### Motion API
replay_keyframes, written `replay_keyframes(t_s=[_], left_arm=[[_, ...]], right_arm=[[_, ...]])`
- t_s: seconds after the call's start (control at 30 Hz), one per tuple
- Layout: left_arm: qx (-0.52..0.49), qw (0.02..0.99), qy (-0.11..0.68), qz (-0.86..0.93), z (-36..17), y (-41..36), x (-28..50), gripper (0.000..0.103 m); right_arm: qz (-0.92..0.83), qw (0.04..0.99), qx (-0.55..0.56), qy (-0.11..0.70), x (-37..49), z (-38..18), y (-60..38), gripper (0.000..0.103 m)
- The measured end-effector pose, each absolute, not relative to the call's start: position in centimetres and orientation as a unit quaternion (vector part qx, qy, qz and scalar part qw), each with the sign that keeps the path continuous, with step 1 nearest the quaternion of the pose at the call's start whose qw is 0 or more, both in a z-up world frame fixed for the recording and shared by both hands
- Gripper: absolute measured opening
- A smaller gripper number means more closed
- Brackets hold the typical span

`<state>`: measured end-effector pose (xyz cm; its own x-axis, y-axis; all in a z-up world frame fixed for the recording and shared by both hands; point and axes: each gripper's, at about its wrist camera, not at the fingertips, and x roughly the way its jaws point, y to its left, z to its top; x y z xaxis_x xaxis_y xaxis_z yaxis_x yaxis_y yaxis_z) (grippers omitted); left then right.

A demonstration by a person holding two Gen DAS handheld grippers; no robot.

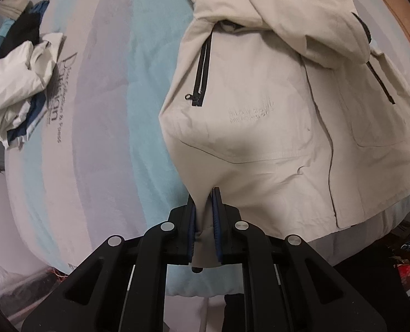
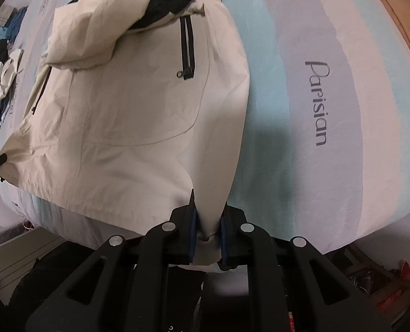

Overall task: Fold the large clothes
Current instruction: 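Lift the hem with both tools and fold it toward the hood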

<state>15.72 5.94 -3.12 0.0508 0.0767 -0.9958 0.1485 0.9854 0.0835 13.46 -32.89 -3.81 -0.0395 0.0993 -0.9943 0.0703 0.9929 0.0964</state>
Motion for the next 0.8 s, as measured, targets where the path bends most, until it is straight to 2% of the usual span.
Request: replay_keyframes(t_s=[0.8], left_arm=[[0.107, 0.724, 0.68, -0.045, 1.0, 5.4, 21.4, 0.009]], right_arm=[[0.021, 0.683, 0.066, 0.727, 18.3, -0.9, -32.3, 0.012]])
